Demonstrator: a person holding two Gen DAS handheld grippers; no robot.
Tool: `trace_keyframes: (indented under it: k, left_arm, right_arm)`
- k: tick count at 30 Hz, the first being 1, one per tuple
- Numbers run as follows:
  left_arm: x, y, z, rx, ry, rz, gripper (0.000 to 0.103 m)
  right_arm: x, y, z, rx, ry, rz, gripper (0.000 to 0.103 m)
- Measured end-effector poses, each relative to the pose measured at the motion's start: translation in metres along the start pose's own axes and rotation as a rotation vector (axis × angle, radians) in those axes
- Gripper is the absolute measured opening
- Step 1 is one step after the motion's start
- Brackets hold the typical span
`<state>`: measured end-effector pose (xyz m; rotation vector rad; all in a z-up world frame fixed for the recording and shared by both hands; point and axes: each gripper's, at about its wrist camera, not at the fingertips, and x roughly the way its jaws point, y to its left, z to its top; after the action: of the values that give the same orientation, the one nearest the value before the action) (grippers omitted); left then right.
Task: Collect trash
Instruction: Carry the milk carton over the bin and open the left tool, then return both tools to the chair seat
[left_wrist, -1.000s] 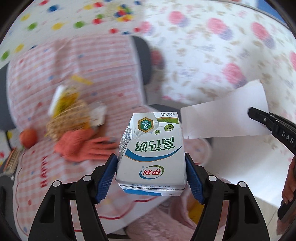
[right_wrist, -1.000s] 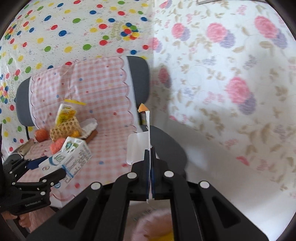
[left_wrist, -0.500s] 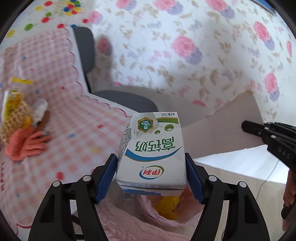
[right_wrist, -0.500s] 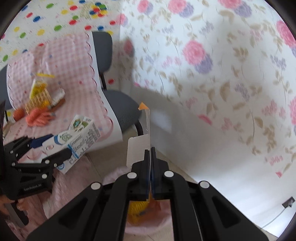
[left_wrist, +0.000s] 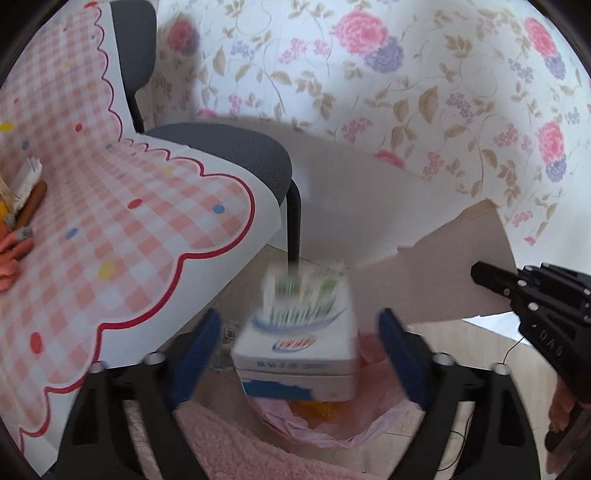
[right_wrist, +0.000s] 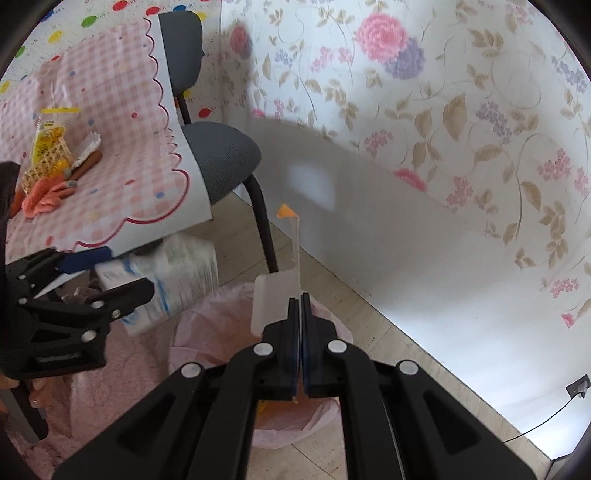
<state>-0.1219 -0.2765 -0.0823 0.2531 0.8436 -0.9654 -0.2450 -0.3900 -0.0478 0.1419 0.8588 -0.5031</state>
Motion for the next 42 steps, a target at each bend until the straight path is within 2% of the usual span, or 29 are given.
trace_keyframes:
  k: [3, 4, 5, 6, 7, 14, 17, 24, 33, 37, 42]
  left_arm:
    - [0.002, 0.003, 0.001, -0.011, 0.006, 0.003, 0.089]
    - [0.0, 0.005, 0.002, -0.015, 0.004, 0.01, 0.089]
    - [-0.003, 0.008, 0.002, -0.019, -0.004, 0.017, 0.089]
    - [-0.007, 0.01, 0.001, -0.023, -0.01, 0.025, 0.089]
    - [-0.011, 0.014, 0.001, -0.029, -0.018, 0.035, 0.089]
    - [-0.059, 0.046, -0.002, -0.103, -0.104, 0.117, 0.089]
    - [-0.084, 0.059, -0.006, -0.128, -0.147, 0.17, 0.089]
    - [-0.127, 0.092, -0.016, -0.198, -0.184, 0.264, 0.089]
    - [-0.155, 0.139, -0.04, -0.314, -0.167, 0.397, 0.089]
    - [-0.172, 0.163, -0.049, -0.364, -0.172, 0.484, 0.089]
    - [-0.202, 0.201, -0.047, -0.43, -0.186, 0.607, 0.089]
  right_arm:
    - [0.01, -0.003, -0.001, 0.009, 0.016, 0.0, 0.002]
    - [0.014, -0.003, -0.002, 0.016, 0.026, 0.018, 0.007]
    - [0.017, -0.003, -0.002, 0.019, 0.036, 0.028, 0.022]
    - [0.018, -0.003, -0.002, 0.021, 0.036, 0.032, 0.032]
    - [0.017, -0.003, -0.001, 0.022, 0.029, 0.038, 0.046]
    - [-0.01, 0.001, 0.023, 0.029, -0.094, 0.049, 0.047]
    - [-0.021, 0.004, 0.032, 0.037, -0.142, 0.083, 0.047]
    - [-0.042, 0.029, 0.047, 0.022, -0.22, 0.205, 0.047]
    - [-0.029, 0.098, 0.067, -0.111, -0.212, 0.392, 0.048]
    - [-0.027, 0.133, 0.084, -0.19, -0.229, 0.458, 0.061]
    - [-0.025, 0.172, 0.103, -0.262, -0.261, 0.514, 0.062]
